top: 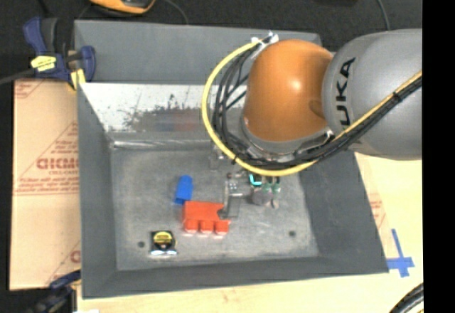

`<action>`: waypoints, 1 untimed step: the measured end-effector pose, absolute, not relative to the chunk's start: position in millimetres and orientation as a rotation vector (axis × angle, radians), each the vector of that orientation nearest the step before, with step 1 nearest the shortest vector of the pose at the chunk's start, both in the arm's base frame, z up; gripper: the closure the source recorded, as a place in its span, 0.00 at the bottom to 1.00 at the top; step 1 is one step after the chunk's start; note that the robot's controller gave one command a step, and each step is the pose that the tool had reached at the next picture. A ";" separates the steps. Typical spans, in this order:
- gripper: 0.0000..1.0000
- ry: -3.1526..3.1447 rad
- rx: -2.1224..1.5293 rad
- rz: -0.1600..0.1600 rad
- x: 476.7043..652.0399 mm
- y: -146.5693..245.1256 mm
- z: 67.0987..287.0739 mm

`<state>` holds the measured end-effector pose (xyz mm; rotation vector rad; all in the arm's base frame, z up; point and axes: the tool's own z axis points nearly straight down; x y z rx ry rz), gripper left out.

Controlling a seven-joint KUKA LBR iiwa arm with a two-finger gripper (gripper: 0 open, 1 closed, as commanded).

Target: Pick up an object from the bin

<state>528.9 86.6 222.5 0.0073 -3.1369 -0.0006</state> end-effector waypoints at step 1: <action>0.00 -3.120 0.308 0.002 476.2 44.4 126.2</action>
Offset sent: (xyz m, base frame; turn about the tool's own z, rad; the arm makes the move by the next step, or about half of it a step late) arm -0.0508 -0.0399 -0.0931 -0.1945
